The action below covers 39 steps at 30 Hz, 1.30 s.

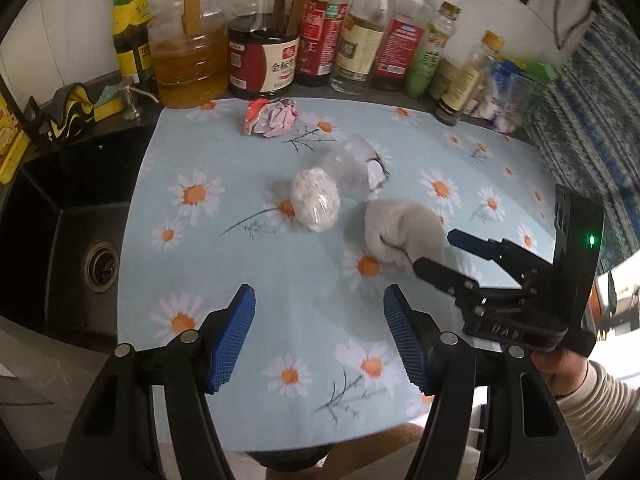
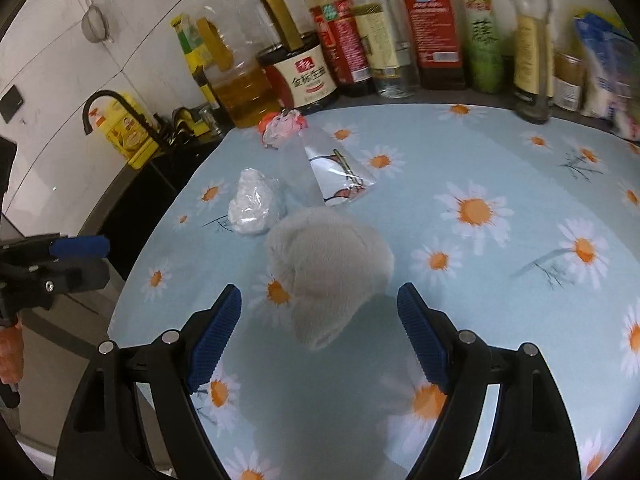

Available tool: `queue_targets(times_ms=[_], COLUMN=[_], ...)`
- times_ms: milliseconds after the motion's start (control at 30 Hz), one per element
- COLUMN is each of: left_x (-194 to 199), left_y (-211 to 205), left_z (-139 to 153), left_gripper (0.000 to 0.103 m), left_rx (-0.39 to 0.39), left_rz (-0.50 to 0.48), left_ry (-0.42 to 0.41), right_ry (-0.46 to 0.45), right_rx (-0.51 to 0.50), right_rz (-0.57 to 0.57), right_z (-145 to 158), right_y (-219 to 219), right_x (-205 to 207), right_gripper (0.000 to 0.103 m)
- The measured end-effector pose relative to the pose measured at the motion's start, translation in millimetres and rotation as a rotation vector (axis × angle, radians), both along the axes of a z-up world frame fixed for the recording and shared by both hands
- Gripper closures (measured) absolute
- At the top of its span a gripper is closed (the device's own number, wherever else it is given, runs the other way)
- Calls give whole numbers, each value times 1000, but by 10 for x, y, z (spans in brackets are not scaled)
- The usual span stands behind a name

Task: Collect trash
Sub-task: 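Raise both tools back toward the counter, then grasp the white towel with the right tool while the left tool grasps the small plastic bag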

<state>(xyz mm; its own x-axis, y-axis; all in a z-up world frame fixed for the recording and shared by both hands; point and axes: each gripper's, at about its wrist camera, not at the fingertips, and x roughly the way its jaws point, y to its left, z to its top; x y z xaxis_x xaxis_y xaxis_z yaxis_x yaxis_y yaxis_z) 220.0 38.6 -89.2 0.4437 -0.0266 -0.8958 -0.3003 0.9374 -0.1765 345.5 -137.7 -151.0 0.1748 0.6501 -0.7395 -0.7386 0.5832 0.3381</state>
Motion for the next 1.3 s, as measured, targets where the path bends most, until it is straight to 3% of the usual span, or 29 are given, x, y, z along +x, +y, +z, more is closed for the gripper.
queue_targets(times_ms=[133,200,267,367,467,867,1000,1300], left_x=[141,213,273,355,435,818,992,1231], left_y=[38,58,79,94,96,100,114,198], left_z=[-54,-83,-117,-164,-210,-415,-579,-784], left_gripper=[38,38,38,39,38,38,38,38], left_rx=[7,12,15,11,11,29,41,63], left_rz=[38,56,67,84,91,97,95,129], left_ry=[19,31,42,57,70,121,172,224], right_ry=[23,29,29,36,51,90,76,108], right_rx=[-3,-12,-29,-22,-3,69,89,116], right_rz=[30,56,79,100,111,99,117,132], right_z=[-73,-115,-157,-190,-200,-55,17,-30], right_y=[97,143,182,176,137,-165,-274,-445], right_x=[124,171,183,200,235,399,398,468], right_gripper=[24,37,56,71,77,80,80,80])
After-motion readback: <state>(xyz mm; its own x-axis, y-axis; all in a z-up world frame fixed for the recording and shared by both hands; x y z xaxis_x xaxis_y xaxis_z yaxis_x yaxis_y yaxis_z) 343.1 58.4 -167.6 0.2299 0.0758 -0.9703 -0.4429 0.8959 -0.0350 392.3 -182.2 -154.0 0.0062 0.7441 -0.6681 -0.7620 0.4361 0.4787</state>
